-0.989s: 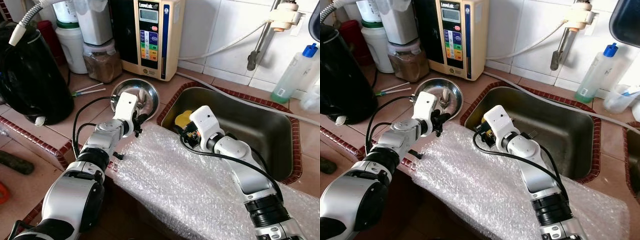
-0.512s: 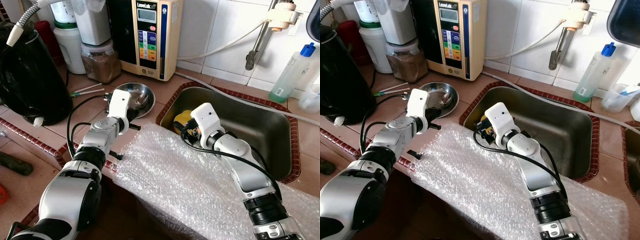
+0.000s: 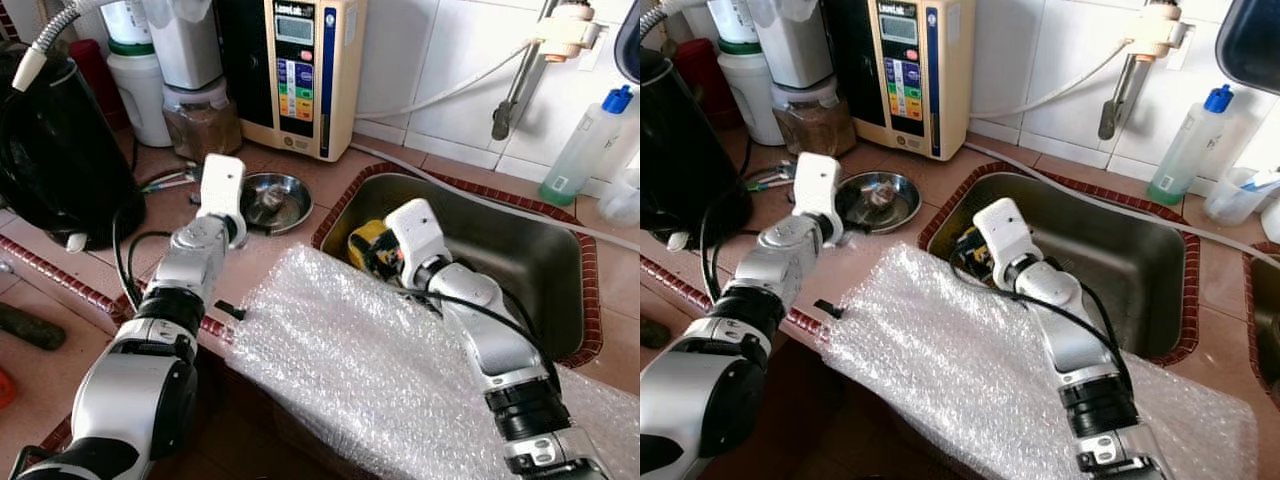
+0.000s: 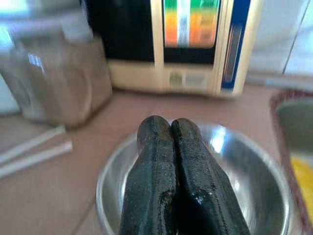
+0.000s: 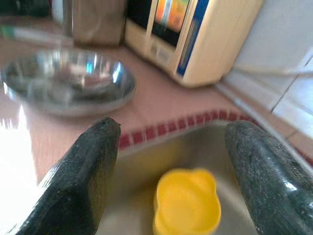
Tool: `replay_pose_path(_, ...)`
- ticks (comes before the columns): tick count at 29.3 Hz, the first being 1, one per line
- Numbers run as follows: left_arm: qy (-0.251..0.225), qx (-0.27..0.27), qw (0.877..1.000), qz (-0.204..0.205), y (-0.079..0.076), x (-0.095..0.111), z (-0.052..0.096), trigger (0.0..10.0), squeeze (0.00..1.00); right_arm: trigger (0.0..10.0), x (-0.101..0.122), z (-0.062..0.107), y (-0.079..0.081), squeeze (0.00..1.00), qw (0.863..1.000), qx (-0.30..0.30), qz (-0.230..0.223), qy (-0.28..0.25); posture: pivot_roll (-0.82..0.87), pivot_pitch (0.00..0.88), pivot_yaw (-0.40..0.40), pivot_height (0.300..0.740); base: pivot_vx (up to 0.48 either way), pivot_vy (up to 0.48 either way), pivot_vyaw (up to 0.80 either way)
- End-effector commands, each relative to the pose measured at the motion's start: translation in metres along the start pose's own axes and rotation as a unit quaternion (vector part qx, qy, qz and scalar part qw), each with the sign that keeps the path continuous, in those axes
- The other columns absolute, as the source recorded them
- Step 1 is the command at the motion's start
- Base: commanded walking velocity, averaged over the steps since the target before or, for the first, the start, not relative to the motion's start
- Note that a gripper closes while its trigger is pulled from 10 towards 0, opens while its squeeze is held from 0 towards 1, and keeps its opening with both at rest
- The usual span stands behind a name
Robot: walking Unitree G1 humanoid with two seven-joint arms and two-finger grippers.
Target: Kitchen organization
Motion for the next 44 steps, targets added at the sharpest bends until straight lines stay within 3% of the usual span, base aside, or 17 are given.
replay_pose_path(1, -0.017, -0.011, 1.000, -0.011, -0.011, 0.000, 0.002, 0.0, 0.00, 10.0, 0.006, -0.003, -0.005, 0.00, 1.000, -0.012, -0.025, -0.013, 0.07, 0.000, -0.006, 0.740, 0.000, 0.000, 0.00)
replay_pose_path(8, -0.011, -0.020, 1.000, -0.012, -0.024, -0.013, 0.008, 0.0, 0.00, 10.0, 0.007, -0.007, -0.004, 0.00, 1.000, -0.009, -0.024, -0.015, 0.07, 0.000, -0.011, 0.740, 0.000, 0.000, 0.00)
replay_pose_path(11, -0.003, -0.014, 1.000, -0.020, -0.019, -0.014, 0.008, 0.0, 0.00, 10.0, 0.005, -0.007, -0.003, 0.00, 1.000, -0.009, -0.026, -0.012, 0.07, 0.000, -0.012, 0.740, 0.000, 0.000, 0.00)
replay_pose_path(12, 0.001, -0.009, 1.000, -0.024, -0.016, -0.014, 0.007, 5.9, 0.00, 10.0, 0.004, -0.007, -0.003, 0.00, 1.000, -0.008, -0.026, -0.011, 0.07, 0.000, -0.012, 0.740, 0.000, 0.000, 0.00)
replay_pose_path(13, 0.006, -0.003, 1.000, -0.021, -0.011, -0.014, 0.006, 10.0, 0.00, 10.0, 0.003, -0.007, -0.002, 0.00, 1.000, -0.006, -0.026, -0.010, 0.07, 0.000, -0.012, 0.740, 0.000, 0.000, 0.00)
replay_pose_path(14, 0.007, -0.003, 1.000, -0.020, -0.010, -0.014, 0.006, 10.0, 0.00, 10.0, 0.003, -0.007, -0.002, 0.00, 1.000, -0.006, -0.027, -0.009, 0.07, 0.000, -0.012, 0.740, 0.000, 0.000, 0.00)
replay_pose_path(15, 0.009, -0.005, 1.000, -0.012, -0.006, -0.013, 0.006, 10.0, 0.87, 10.0, 0.002, -0.007, -0.002, 0.00, 1.000, -0.005, -0.026, -0.008, 0.07, 0.000, -0.011, 0.740, 0.000, 0.000, 0.00)
replay_pose_path(16, 0.017, 0.001, 1.000, -0.016, -0.002, -0.013, 0.005, 10.0, 1.00, 10.0, 0.002, -0.007, -0.001, 0.00, 1.000, -0.004, -0.027, -0.008, 0.07, 0.000, -0.011, 0.740, 0.000, 0.000, 0.00)
replay_pose_path(21, 0.061, 0.004, 0.998, -0.027, 0.009, -0.020, 0.004, 10.0, 1.00, 10.0, 0.002, -0.007, 0.000, 0.00, 1.000, -0.002, -0.027, -0.008, 0.07, 0.000, -0.007, 0.740, 0.000, 0.000, 0.00)
replay_pose_path(25, 0.119, -0.011, 0.993, -0.004, 0.010, -0.030, 0.003, 10.0, 1.00, 10.0, 0.000, -0.006, 0.002, 0.00, 1.000, 0.000, -0.027, -0.006, 0.07, 0.000, -0.001, 0.740, 0.000, 0.000, 0.00)
replay_pose_path(28, 0.126, -0.018, 0.992, 0.013, 0.009, -0.030, 0.002, 10.0, 1.00, 10.0, -0.001, -0.005, 0.002, 0.00, 1.000, -0.001, -0.027, -0.005, 0.07, 0.000, 0.000, 0.740, 0.000, 0.000, 0.00)
replay_pose_path(36, 0.107, -0.002, 0.994, 0.019, 0.011, -0.018, -0.003, 10.0, 1.00, 10.0, -0.003, -0.004, 0.003, 0.00, 1.000, -0.001, -0.027, -0.002, 0.06, 0.000, 0.003, 0.740, 0.000, 0.000, 0.00)
replay_pose_path(41, 0.061, 0.019, 0.998, 0.027, 0.017, -0.001, -0.006, 10.0, 1.00, 10.0, -0.004, -0.004, 0.003, 0.00, 1.000, -0.001, -0.025, -0.002, 0.06, 0.000, 0.003, 0.740, 0.000, 0.000, 0.00)
replay_pose_path(44, 0.010, 0.041, 0.999, 0.006, 0.022, 0.014, -0.007, 10.0, 1.00, 10.0, -0.004, -0.004, 0.003, 0.00, 1.000, -0.002, -0.025, -0.002, 0.07, 0.000, 0.002, 0.740, 0.000, 0.000, 0.00)
Point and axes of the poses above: a point about 5 cm out from each wrist's last joint towards the gripper, its own z axis pointing back from the gripper into the wrist, its own x axis along the axis of the wrist's last joint, y = z × x, the point moved 2 cm from there along -z, pointing out of the wrist towards the gripper, and after that the axes turned 7 degrees about z, right-handed, at the moved point
